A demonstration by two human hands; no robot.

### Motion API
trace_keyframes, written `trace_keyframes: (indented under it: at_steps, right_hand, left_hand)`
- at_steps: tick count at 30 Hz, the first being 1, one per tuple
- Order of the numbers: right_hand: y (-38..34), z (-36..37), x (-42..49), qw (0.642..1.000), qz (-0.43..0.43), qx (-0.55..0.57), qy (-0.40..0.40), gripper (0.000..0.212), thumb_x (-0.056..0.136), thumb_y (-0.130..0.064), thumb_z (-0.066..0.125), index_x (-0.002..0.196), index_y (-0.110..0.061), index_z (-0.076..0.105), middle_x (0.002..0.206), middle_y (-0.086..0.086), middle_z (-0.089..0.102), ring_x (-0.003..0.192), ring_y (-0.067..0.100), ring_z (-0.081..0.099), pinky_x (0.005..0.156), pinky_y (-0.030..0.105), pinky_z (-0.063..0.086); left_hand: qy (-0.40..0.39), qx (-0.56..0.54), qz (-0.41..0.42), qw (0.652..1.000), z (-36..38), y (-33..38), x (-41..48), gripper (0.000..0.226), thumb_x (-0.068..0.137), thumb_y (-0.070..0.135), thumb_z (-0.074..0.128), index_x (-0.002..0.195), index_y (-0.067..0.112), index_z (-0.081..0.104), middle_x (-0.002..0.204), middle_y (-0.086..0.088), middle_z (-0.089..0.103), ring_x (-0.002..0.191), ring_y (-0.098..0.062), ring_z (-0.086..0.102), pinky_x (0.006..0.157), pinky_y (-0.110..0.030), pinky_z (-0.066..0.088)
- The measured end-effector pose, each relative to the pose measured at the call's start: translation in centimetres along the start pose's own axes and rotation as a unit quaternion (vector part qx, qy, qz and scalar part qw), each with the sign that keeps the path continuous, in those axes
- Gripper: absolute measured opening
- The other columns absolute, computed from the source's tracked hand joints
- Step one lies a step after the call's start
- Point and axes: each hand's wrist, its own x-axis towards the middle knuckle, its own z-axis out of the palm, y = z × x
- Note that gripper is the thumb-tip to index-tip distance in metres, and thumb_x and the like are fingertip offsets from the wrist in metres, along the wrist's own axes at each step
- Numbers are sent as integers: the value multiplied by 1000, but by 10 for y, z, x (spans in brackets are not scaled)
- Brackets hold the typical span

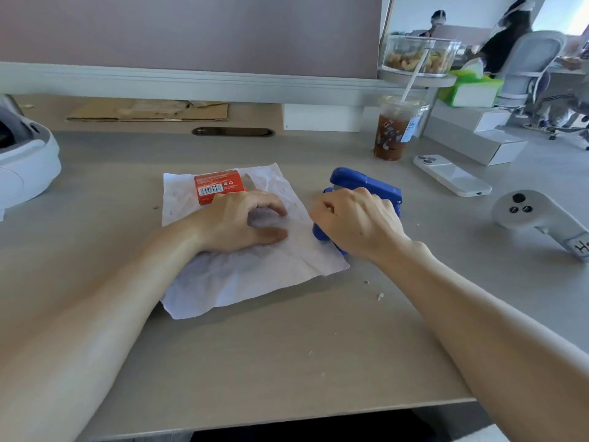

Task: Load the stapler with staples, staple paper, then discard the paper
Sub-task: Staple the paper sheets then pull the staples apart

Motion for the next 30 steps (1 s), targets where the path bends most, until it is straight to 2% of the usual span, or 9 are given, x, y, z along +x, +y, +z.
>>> trace_keyframes:
  at_steps: [4,9,12,14,16,18,23,26,30]
  right_hand:
    - [16,-8,1,998,39,33,21,37,85,-28,41,53,-16,56,62,-2,59,61,23,56,53,31,39]
    - [44,-21,5,993,91,47,50,32,75,-30,46,49,-35,64,64,2,57,62,26,54,53,30,32]
    - [52,-26,15,987,133,45,82,28,73,-29,50,48,-22,61,56,3,52,57,27,52,52,29,32]
    - [48,-27,24,989,116,-12,93,26,75,-27,51,53,-16,58,56,4,52,58,30,53,52,28,34]
    - [37,-30,32,990,68,-51,112,16,74,-24,54,66,-18,66,65,4,62,65,31,59,56,32,45]
    - [19,-30,35,993,22,0,118,13,73,-24,58,74,-22,71,72,-1,68,70,28,63,64,35,54]
    - [-7,-22,23,990,1,139,-10,16,82,-20,58,85,-25,73,60,-9,61,65,17,64,63,31,57]
    - [-4,-22,17,954,46,268,-126,21,85,-13,58,95,-24,72,65,-5,54,63,13,59,69,35,63]
    - [3,-21,10,916,70,340,-201,27,85,0,61,100,-20,70,72,1,39,64,10,44,74,35,62]
  left_hand:
    - [-8,-5,4,1000,-1,-1,-1,41,81,46,71,118,30,65,128,16,61,120,-3,54,101,-28,45]
    - [-11,-11,-3,1000,-1,-5,0,42,79,51,72,117,34,64,128,21,59,121,-1,52,106,-32,43]
    - [-14,-16,-1,1000,0,-5,0,43,79,51,72,117,33,64,129,21,58,122,-2,52,107,-33,42]
    - [-13,-7,-3,1000,-1,-3,-1,43,80,52,71,118,34,63,130,20,58,122,-4,52,107,-35,42]
    - [-18,2,-9,1000,-2,-1,-1,43,80,54,69,118,35,63,129,18,58,122,-7,51,107,-36,41]
    - [-25,5,-7,1000,-3,1,-2,43,80,58,66,117,37,62,129,18,58,122,-7,51,106,-35,40]
    - [-16,12,-19,1000,-5,4,-1,40,80,53,69,115,36,63,122,20,61,114,-3,54,100,-28,42]
    - [13,16,-2,1000,-5,1,-1,40,76,54,73,110,34,65,111,19,64,105,1,57,92,-26,47]
    - [37,34,42,998,-4,2,0,40,73,56,73,105,32,66,104,18,65,97,-2,59,81,-20,47]
